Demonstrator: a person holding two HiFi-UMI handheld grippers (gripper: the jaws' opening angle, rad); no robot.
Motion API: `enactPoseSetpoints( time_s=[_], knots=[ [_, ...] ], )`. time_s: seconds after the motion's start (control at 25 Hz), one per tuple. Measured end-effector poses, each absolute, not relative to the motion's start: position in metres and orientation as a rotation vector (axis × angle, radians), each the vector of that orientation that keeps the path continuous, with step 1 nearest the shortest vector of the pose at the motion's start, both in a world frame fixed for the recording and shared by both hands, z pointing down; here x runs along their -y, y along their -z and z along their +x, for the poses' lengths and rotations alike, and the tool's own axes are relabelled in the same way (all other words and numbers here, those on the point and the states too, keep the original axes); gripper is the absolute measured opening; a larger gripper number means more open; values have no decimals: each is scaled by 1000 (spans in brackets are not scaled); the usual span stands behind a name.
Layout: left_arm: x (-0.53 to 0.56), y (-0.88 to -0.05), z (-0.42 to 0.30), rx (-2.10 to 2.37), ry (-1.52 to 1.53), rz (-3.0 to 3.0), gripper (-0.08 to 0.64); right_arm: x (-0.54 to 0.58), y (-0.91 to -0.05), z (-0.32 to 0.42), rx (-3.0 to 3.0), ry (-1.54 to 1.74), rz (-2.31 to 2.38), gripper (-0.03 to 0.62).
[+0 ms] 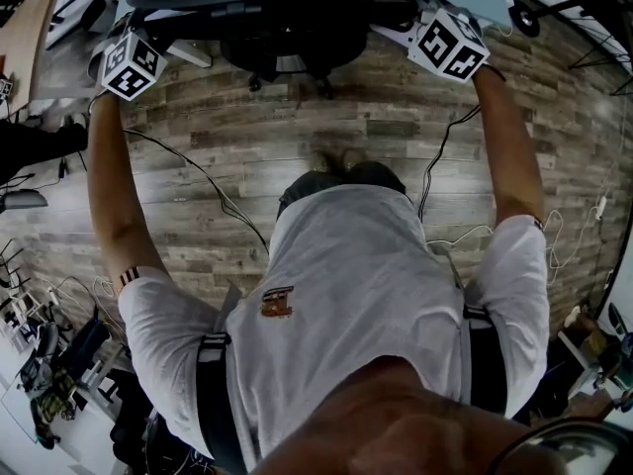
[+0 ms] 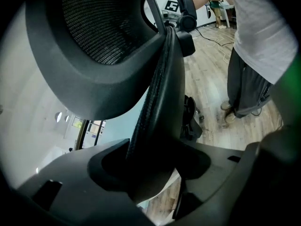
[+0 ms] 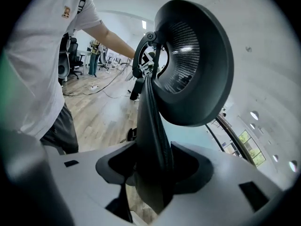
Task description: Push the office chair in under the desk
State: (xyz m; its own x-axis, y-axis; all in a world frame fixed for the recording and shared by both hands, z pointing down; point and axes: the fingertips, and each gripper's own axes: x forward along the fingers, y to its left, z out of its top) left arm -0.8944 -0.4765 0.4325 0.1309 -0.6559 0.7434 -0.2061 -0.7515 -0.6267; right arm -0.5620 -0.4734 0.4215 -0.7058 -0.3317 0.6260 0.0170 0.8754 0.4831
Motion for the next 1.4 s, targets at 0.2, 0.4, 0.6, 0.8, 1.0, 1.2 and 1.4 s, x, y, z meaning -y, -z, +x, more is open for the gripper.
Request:
enactPoseSetpoints(
  time_s=[0.2, 0.4, 0.6, 0.8, 1.0, 1.2, 1.4],
  knots=[
    [467, -403, -888, -925, 1558, -1972, 286, 471, -395, -553, 2333, 625, 293, 222],
    [442, -378, -880, -1019, 1467, -1985, 291, 456, -371, -540, 2419, 596, 352, 229],
    [400, -336, -846, -1201, 1086, -2201, 291, 434, -327, -533, 2657, 511, 407, 229],
    [350, -303, -778, -1352, 499, -2518, 290, 403, -294, -527, 2932, 341, 466, 227],
    [314, -273, -714, -1313, -39, -2669, 250, 369, -276, -534, 3143, 203, 484, 184],
    [298, -250, -665, -1294, -332, -2663, 123, 336, -270, -544, 3254, 154, 460, 117],
    [296, -252, -634, -1317, -325, -2649, 39, 314, -270, -559, 3309, 131, 427, 60]
  ],
)
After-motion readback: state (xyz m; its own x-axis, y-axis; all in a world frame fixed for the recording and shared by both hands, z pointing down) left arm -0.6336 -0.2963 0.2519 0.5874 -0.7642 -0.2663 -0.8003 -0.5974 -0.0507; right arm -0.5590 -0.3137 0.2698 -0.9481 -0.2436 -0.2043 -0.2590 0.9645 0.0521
